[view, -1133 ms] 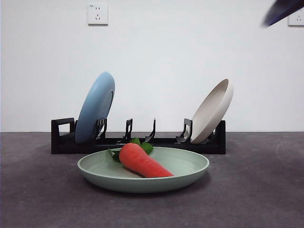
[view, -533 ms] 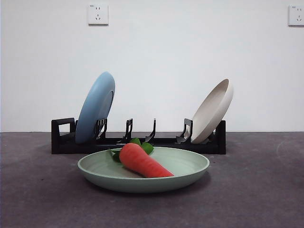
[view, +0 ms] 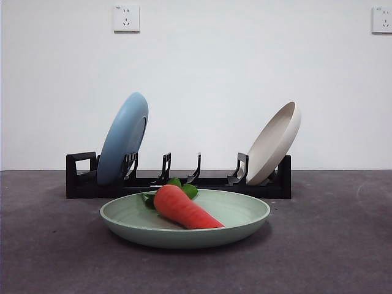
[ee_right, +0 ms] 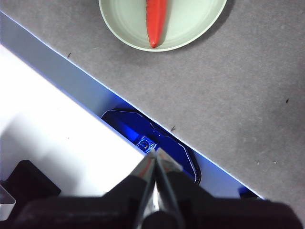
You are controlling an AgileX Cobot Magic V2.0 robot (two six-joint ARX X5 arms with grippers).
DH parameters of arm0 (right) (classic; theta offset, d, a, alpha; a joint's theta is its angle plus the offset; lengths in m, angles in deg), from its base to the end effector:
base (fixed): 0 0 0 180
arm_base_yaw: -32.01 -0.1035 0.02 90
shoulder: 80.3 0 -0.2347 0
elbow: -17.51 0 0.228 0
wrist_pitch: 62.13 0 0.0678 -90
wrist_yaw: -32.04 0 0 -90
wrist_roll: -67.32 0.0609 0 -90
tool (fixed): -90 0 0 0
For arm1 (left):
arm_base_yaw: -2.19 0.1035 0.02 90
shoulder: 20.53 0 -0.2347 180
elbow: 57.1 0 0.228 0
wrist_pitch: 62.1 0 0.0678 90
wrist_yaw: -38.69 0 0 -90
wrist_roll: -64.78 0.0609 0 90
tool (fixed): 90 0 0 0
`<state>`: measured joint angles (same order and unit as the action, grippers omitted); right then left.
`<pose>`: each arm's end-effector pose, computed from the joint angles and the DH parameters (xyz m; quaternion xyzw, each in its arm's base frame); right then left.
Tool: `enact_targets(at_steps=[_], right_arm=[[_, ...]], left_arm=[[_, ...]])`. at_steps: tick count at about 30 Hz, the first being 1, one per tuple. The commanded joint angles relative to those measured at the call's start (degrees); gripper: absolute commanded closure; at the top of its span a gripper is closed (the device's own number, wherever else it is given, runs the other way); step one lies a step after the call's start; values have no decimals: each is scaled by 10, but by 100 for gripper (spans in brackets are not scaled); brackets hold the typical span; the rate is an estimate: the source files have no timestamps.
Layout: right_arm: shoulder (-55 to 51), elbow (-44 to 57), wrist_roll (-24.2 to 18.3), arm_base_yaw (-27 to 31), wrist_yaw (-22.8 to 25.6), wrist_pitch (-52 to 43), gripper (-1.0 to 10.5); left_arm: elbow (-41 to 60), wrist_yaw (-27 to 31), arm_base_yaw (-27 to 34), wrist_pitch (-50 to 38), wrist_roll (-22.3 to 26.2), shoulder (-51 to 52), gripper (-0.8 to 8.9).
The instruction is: Take the green plate from the plate rack,put the plate on the table,take the carrot from the table,put the carrot in the plate
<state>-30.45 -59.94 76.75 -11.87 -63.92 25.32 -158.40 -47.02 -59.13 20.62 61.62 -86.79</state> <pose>0.0931 0.0983 0.2775 -0.0969 0.5002 0.3252 0.7967 0.0994 -0.1722 0.3542 0.1967 0.3516 -0.4271 0.8095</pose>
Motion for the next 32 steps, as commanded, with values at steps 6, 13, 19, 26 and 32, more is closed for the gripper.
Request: enact_targets(at_steps=[6,13,19,26,32], right_arm=[[0,1,-3,-1,1,-2,946],[0,1,-3,-1,1,-2,946],[0,1,-3,-1,1,-2,946],[-2,1,-3,-1,1,-2,946],[-2,1,-3,-1,1,-2,946]], left_arm=[[2,0,-2,-1,-2,0,817],[1,4,-1,-2,0,4,817],[2,64,75,-114,88,37,817],[51,-102,301,-338,109,110,817],[212,-145,454,-497,109,216,817]])
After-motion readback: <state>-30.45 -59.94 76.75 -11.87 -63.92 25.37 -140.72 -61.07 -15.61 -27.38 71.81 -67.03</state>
